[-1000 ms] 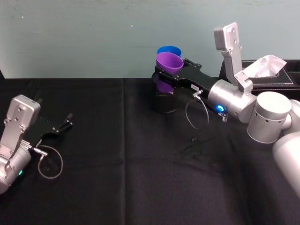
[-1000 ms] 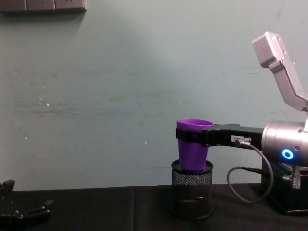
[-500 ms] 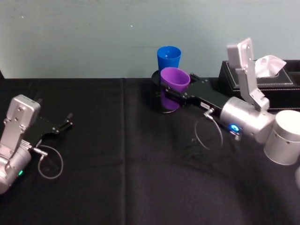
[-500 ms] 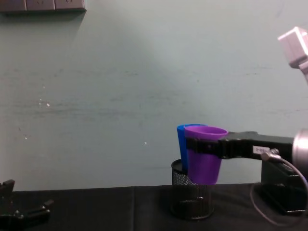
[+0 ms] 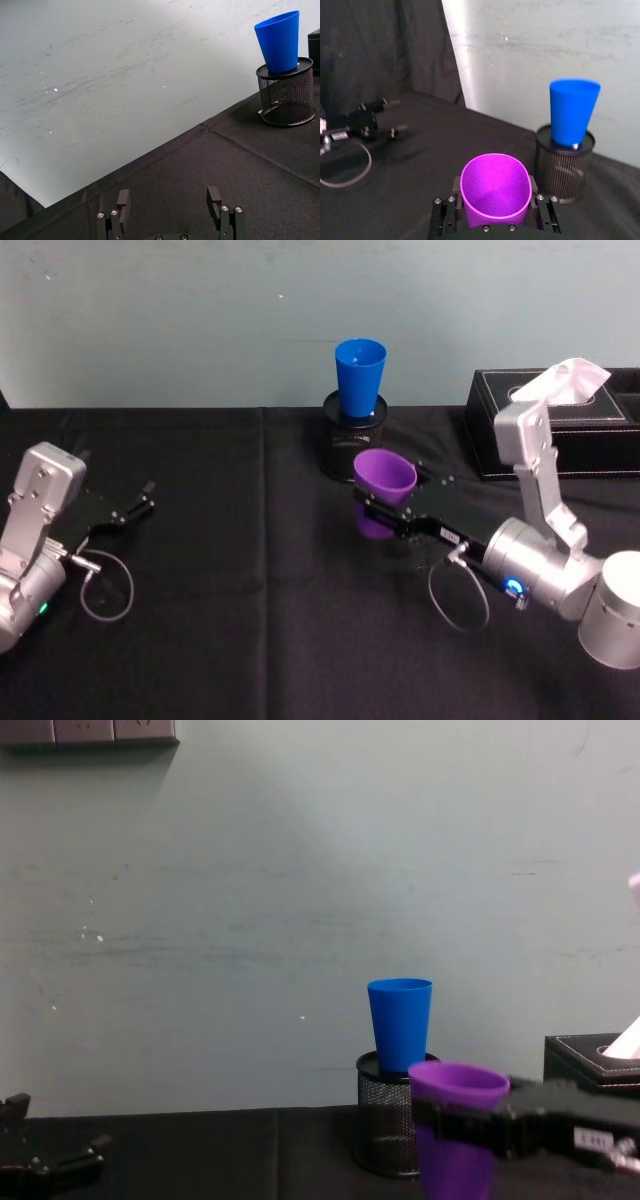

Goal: Pick up one cup with a gripper and tap it against the other cup.

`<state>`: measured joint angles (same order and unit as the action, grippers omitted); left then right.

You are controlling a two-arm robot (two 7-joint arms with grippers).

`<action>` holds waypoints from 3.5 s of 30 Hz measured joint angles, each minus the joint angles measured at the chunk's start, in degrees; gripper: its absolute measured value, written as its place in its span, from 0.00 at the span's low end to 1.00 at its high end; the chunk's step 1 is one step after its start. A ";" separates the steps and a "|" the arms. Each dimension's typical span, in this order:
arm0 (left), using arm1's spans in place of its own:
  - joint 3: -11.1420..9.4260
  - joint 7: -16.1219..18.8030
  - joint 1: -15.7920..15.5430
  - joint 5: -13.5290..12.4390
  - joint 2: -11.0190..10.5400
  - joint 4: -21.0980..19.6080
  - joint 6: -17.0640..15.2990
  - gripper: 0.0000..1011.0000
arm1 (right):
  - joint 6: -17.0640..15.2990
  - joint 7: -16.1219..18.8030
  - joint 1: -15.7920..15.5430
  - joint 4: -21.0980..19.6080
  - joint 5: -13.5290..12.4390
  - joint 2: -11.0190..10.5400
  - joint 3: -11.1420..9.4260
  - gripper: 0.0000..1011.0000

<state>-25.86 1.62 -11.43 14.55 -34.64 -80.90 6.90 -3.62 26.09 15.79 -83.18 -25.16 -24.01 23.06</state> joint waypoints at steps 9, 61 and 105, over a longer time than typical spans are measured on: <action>0.00 0.00 0.00 0.00 0.00 0.00 0.00 0.99 | 1.42 -1.37 -1.28 2.14 2.69 0.66 0.83 0.71; 0.00 0.00 0.00 0.00 0.00 0.00 0.00 0.99 | 0.41 -0.27 -1.06 5.30 5.30 2.35 1.13 0.79; 0.00 0.00 0.00 0.00 0.00 0.00 0.00 0.99 | 1.38 -24.53 -4.53 2.34 19.04 8.85 -8.08 0.99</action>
<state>-25.86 1.62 -11.43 14.55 -34.65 -80.90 6.90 -2.23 1.56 11.27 -80.83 -6.12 -15.16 14.99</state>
